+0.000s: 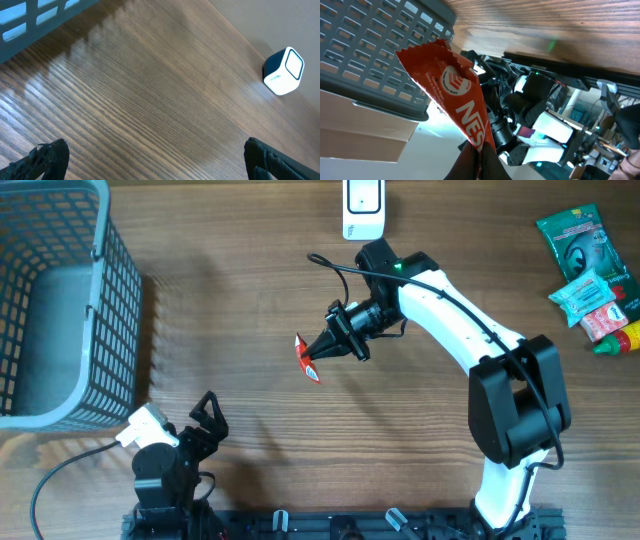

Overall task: Scan the item barcode
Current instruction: 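Hold the Nescafe stick barcode up to the white scanner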

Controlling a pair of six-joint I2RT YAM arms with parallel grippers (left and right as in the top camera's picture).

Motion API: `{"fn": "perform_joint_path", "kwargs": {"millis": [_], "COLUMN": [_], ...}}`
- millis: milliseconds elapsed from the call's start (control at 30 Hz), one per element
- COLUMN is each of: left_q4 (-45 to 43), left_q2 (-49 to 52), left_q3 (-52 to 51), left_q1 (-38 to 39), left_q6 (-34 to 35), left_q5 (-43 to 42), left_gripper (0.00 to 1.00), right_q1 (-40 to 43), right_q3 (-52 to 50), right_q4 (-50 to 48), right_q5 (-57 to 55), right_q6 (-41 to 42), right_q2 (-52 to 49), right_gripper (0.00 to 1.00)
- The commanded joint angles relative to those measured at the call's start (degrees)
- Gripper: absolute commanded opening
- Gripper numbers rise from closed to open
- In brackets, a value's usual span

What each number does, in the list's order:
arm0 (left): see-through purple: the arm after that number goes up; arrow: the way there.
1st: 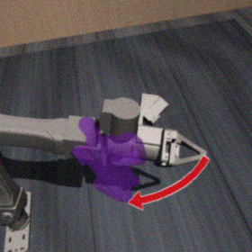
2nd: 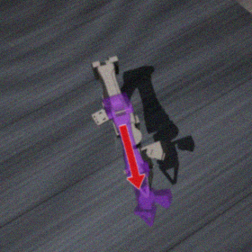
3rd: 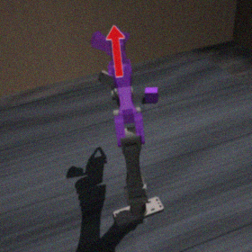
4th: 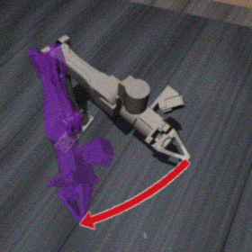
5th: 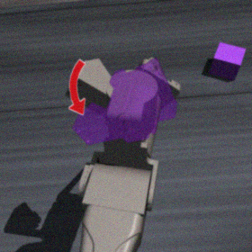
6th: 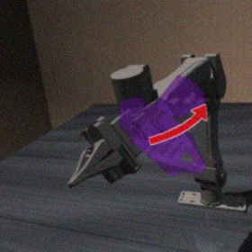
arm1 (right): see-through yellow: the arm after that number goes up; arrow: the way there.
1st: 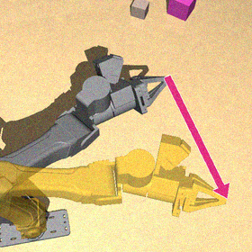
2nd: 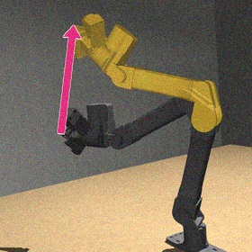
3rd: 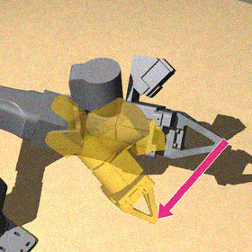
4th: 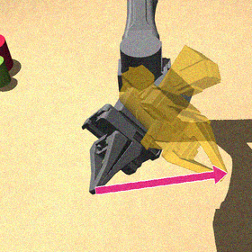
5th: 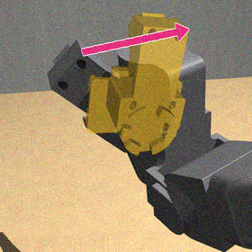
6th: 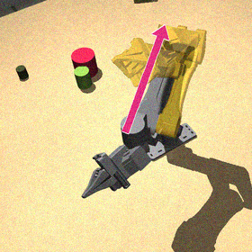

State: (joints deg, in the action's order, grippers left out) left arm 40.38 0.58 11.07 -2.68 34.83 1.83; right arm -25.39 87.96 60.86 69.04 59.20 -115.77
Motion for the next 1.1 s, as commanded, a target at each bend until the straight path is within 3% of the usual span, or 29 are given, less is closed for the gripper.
{"fn": "perform_joint_path", "kwargs": {"millis": [0, 267, 433, 533, 600, 700, 767, 967, 1067], "left_q4": [0.0, 0.0, 0.0, 0.0, 0.0, 0.0, 0.0, 0.0, 0.0], "left_q2": [0.0, 0.0, 0.0, 0.0, 0.0, 0.0, 0.0, 0.0, 0.0], "left_q3": [-0.6, -0.6, -0.6, -0.6, -0.6, -0.6, -0.6, -0.6, -0.6], "left_q1": [0.3, 0.3, 0.3, 0.3, 0.3, 0.3, 0.3, 0.3, 0.3], "left_q6": [0.3, 0.3, 0.3, 0.3, 0.3, 0.3, 0.3, 0.3, 0.3], "left_q5": [0.6, 0.6, 0.6, 0.6, 0.6, 0.6, 0.6, 0.6, 0.6], "left_gripper": [1.0, 1.0, 1.0, 1.0, 1.0, 1.0, 1.0, 1.0, 1.0], "right_q1": [-0.1, -0.1, -0.1, -0.1, -0.1, -0.2, -0.1, -0.1, -0.1], "right_q3": [0.5, 0.5, 0.5, 0.5, 0.5, 0.5, 0.5, 0.6, 1.4], "right_q4": [-0.1, -1.0, -1.6, -0.7, -0.6, -1.6, -1.6, -7.2, -13.3], "right_q5": [1.7, -0.2, -17.3, -20.9, -20.7, -20.6, -20.6, -20.6, -22.6], "right_q6": [1.8, -0.1, -13.0, -21.8, -29.8, -49.8, -56.7, -63.8, -63.1], "right_q2": [0.9, 0.9, 0.9, 0.9, 0.9, 0.9, 0.9, 0.9, 0.9], "right_gripper": [0.04, 0.04, 0.04, 0.04, 0.04, 0.04, 0.04, 0.04, 0.05]}}
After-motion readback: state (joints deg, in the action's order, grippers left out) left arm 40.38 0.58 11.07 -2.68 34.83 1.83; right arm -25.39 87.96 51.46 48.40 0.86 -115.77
